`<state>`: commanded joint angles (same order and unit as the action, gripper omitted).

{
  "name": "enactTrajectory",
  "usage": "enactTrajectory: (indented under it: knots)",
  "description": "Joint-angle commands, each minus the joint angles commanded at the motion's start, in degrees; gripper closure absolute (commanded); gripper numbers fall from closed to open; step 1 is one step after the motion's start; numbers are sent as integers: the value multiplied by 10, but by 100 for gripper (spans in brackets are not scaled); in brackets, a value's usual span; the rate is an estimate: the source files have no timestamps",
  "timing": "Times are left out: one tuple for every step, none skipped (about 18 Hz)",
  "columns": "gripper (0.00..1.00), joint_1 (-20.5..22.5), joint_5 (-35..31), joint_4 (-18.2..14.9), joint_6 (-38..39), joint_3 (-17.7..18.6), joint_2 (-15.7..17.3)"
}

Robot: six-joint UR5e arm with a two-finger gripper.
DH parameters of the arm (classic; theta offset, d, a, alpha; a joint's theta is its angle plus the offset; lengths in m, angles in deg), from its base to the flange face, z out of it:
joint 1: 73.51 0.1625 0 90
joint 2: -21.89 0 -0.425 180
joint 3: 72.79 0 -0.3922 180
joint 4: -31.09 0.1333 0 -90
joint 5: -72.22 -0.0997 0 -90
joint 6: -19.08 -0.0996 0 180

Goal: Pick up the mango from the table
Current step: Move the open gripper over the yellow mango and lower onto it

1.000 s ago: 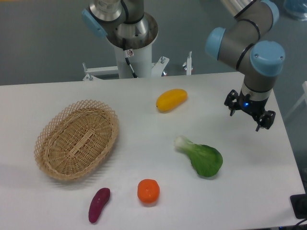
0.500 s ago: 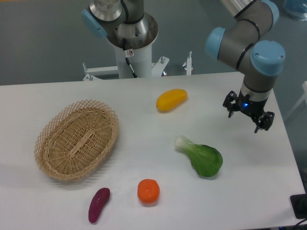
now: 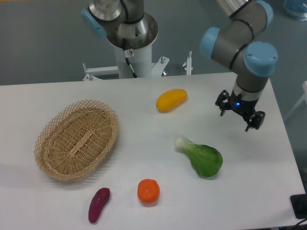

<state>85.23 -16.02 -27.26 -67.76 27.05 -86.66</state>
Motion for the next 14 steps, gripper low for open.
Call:
enactTrajectory:
  knots:
    - [0,-2,0,0,0,7,7]
    - [0,-4,1,1,0,18,19]
    - [0,-9,1,1,0,31,30]
    - [0,-14,0,0,0,44,40]
    - [0,-19,0,-1,0,58,50]
    - [0,-26,0,-1,1,75,60]
    - [0,-32,0,-4,2,92,74]
    - [0,-36,0,-6,6,124,96]
    - [0,-37,-1,-5,6,146,110]
    - [0,-36,-1,-5,6,166,121]
    - [0,-36,-3,-4,4,184,131]
    - [0,-37,-1,-4,2,197,139]
    - [0,-37,-2,-4,1,206,142]
    - [0,-38,-2,-4,1,210,142]
